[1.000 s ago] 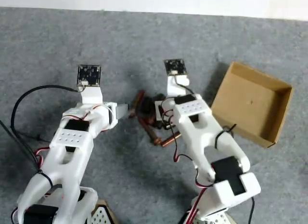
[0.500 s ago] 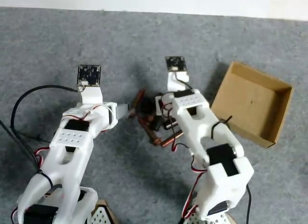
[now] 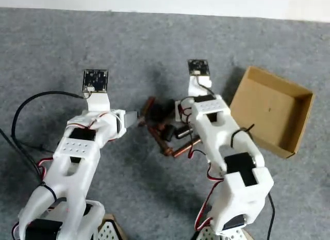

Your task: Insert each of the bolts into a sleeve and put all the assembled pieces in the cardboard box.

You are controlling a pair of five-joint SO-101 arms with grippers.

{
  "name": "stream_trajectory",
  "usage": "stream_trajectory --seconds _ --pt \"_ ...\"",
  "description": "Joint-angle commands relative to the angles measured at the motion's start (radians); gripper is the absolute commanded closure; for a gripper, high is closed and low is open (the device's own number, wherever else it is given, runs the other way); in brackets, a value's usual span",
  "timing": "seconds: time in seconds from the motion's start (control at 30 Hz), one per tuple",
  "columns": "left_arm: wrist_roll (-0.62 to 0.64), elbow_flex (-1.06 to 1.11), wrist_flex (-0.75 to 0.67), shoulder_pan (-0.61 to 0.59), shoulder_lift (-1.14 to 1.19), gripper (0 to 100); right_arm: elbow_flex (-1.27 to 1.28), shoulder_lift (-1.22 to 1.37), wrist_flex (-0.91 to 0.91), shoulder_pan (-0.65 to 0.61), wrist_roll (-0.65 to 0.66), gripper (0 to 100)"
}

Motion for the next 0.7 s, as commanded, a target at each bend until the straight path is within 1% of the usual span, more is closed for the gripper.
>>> stream_trajectory --seconds 0.0,0.07,0.17,0.23,0.3,0.37,0.47,0.57,0.67 --pt "0.006 -0.005 -0.015 -0.013 -0.030 69 -0.022 -0.019 -0.008 0.002 0.002 99.5" --pt "0.006 -0.005 -0.017 -0.013 -0.030 69 -0.008 -0.073 -0.008 0.002 0.002 99.5" --pt "0.005 -0.012 -0.020 0.013 -0.027 69 0.099 -0.213 -0.024 0.004 0.003 99.5" --pt "0.000 -0.012 -0.038 0.039 -0.027 69 0.203 -0.325 -0.084 0.002 0.003 99.5" --pt "-0.061 -0.010 -0.057 0.070 -0.022 69 0.317 -0.427 -0.168 0.002 0.006 99.5" --pt "-0.120 -0.022 -0.068 0.120 0.016 69 0.412 -0.509 -0.223 0.001 0.060 99.5" --pt "-0.143 -0.099 -0.061 0.194 0.140 69 0.518 -0.584 -0.248 0.001 0.100 99.5" --pt "-0.143 -0.229 -0.052 0.216 0.317 69 0.553 -0.605 -0.248 0.001 0.101 99.5" --pt "-0.143 -0.384 0.055 0.197 0.475 69 0.555 -0.605 -0.248 0.001 0.101 99.5"
